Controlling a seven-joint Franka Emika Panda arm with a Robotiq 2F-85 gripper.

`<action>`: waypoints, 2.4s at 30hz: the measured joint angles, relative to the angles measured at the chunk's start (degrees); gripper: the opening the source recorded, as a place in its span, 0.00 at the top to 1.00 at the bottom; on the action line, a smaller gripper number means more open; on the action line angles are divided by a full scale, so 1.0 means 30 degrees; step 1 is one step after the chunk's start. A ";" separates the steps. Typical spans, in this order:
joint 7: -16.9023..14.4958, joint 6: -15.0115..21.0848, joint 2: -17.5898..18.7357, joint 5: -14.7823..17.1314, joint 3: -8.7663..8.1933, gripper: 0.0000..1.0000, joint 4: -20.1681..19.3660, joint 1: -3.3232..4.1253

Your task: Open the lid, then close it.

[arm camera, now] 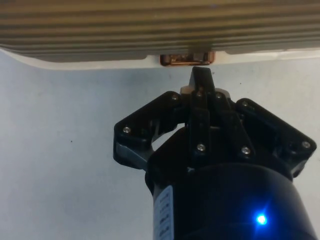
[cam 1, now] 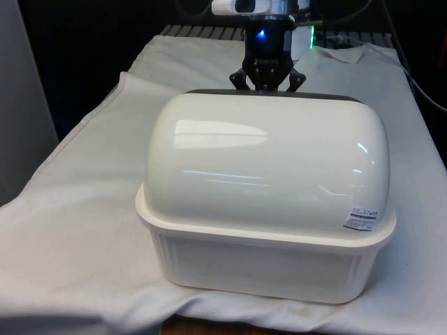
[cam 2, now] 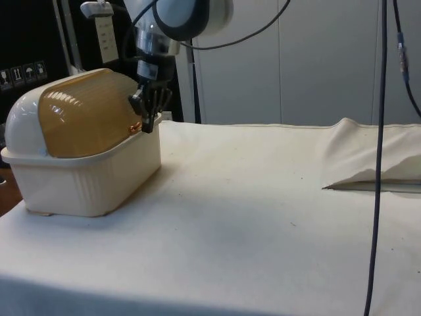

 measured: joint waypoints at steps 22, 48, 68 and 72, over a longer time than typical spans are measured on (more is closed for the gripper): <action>-0.0019 0.0057 0.0153 0.0344 0.0019 1.00 0.0554 0.0000; -0.0038 0.0038 -0.1050 0.0344 0.0019 1.00 0.0859 0.0000; -0.0019 -0.0420 -0.0688 0.0439 -0.0019 1.00 0.2884 -0.0095; -0.0019 -0.0649 -0.0248 0.0477 -0.0038 1.00 0.3801 -0.0115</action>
